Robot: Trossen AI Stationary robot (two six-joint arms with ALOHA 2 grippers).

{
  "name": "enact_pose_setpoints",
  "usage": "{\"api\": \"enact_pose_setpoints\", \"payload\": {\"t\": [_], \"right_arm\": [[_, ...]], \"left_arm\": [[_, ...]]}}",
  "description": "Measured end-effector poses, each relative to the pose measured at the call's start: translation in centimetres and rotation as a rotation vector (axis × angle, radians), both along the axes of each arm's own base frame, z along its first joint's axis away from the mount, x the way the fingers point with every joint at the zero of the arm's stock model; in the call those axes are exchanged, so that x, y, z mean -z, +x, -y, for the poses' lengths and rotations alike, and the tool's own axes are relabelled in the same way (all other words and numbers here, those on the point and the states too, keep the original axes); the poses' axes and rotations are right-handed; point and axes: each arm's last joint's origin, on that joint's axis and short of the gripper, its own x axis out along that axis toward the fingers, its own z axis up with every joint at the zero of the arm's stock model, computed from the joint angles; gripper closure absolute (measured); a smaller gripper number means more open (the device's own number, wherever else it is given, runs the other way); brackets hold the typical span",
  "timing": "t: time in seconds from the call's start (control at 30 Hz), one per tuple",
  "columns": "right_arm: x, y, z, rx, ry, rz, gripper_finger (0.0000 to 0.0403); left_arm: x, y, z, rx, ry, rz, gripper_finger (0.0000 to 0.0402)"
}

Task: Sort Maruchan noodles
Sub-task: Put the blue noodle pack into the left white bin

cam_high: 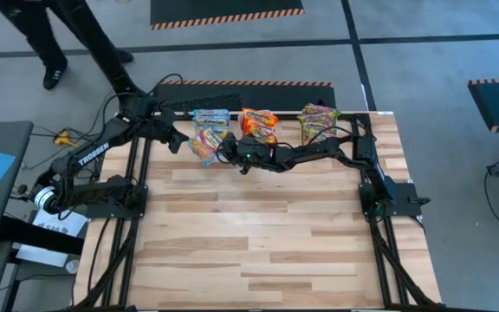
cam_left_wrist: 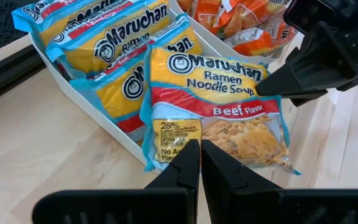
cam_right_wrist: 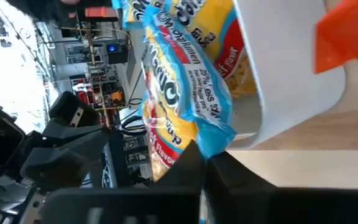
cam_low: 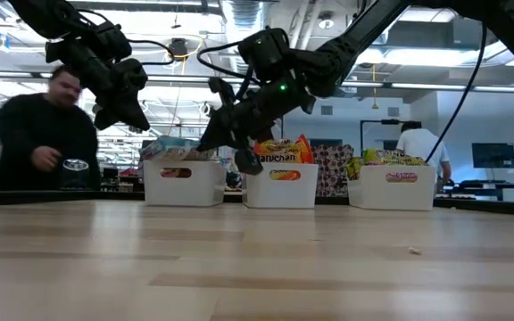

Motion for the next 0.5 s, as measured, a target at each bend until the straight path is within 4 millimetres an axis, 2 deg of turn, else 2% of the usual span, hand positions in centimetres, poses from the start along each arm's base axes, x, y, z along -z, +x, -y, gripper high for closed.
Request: {"api": "enact_pose_setpoints", "payload": {"t": [0.1, 0.3, 0.5], "right_arm": [[-0.2, 0.1, 0.0, -0.008, -0.023, 0.008, 0.0392], [-0.4, 0.2, 0.0, -0.022, -0.052, 0.022, 0.0388], [-1.4, 0.3, -0.1, -0.077, -0.152, 0.059, 0.0397]], "left_arm": [[0.0, 0.0, 0.0, 0.0, 0.0, 0.0, 0.0401], [0.0, 0.0, 0.0, 0.0, 0.001, 0.0, 0.0401], [0.0, 0.0, 0.0, 0.0, 0.001, 0.0, 0.0401]]}}
